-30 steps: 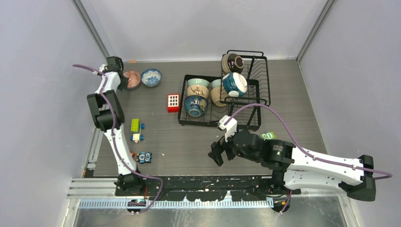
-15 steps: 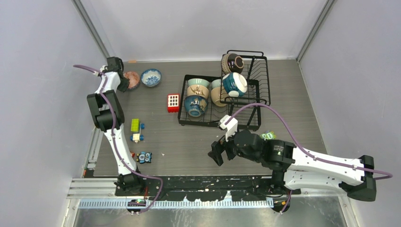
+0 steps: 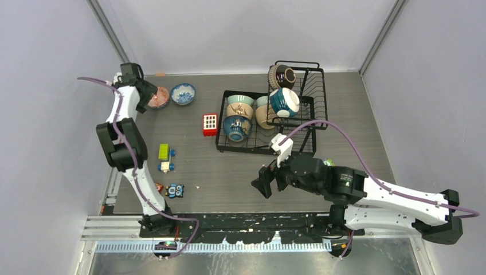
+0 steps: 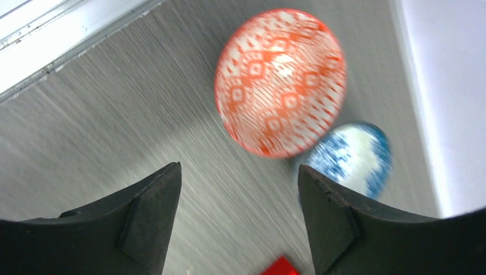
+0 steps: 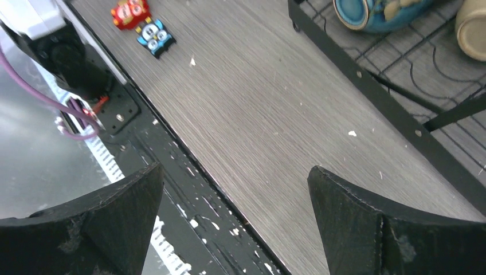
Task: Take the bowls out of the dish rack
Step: Pick up the bowl from the dish rack.
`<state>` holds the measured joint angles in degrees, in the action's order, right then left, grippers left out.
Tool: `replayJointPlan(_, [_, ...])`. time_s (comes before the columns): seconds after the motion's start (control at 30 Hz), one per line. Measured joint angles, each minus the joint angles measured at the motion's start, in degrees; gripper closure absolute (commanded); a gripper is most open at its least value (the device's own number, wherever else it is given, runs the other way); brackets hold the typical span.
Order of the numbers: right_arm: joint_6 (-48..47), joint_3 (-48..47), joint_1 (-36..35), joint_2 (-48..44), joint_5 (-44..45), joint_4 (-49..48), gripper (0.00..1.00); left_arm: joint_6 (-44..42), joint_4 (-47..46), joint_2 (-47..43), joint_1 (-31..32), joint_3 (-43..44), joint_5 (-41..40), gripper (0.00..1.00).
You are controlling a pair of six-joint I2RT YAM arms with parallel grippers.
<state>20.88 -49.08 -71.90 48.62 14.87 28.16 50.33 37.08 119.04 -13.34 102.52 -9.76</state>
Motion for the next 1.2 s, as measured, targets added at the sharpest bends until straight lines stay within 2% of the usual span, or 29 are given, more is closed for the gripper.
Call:
replayJointPlan(0.1, [-0.17, -3.32, 0.0, 0.09, 0.04, 0.83, 0.0, 0.59, -1.31, -9.35, 0.28, -5.77, 1.95, 0.15])
replayJointPlan(0.23, [-0.66, -9.46, -0.02, 1.25, 1.2, 2.12, 0.0, 0.94, -4.55, -26.12, 2.49, -17.05, 3.96, 0.12])
replayJointPlan(0.33, [-2.08, -14.88, -0.02, 1.66, 2.86, 2.93, 0.0, -0.28, -5.99, -35.82, 6.21, -21.05, 5.62, 0.1])
replayJointPlan(0.43, [-3.85, -20.68, -0.02, 2.01, 5.46, 4.72, 0.0, -2.03, -7.13, -40.59, 10.88, -23.69, 6.86, 0.1])
replayJointPlan(0.63, [-8.79, -44.22, 0.79, 11.56, 18.29, 12.13, 0.0, -6.78, -8.48, -51.65, 21.07, -33.75, 10.19, 0.06])
replayJointPlan(0.8, [-10.21, -52.65, 7.34, 17.81, 23.5, 14.38, 0.0, -7.74, -10.62, -58.73, 23.82, -40.39, 13.73, 0.03])
replayJointPlan(0.9, [-8.37, -53.44, 15.85, 20.81, 22.16, 14.73, 0.0, -7.45, -11.78, -61.0, 24.28, -43.15, 16.55, 0.01])
replayJointPlan(0.97, [-5.11, -51.23, 24.24, 21.35, 19.34, 14.14, 0.0, -6.93, -12.46, -61.46, 24.98, -44.17, 18.53, 0.0])
replayJointPlan(1.1, [3.15, -38.49, 37.18, 16.68, 15.52, 10.93, 0.01, -5.4, -14.82, -61.48, 29.7, -44.72, 21.03, 0.0])
replayJointPlan(1.2, [8.24, -28.98, 41.88, 10.38, 13.6, 9.6, 0.01, -4.31, -17.2, -61.33, 35.36, -44.44, 21.77, 0.0])
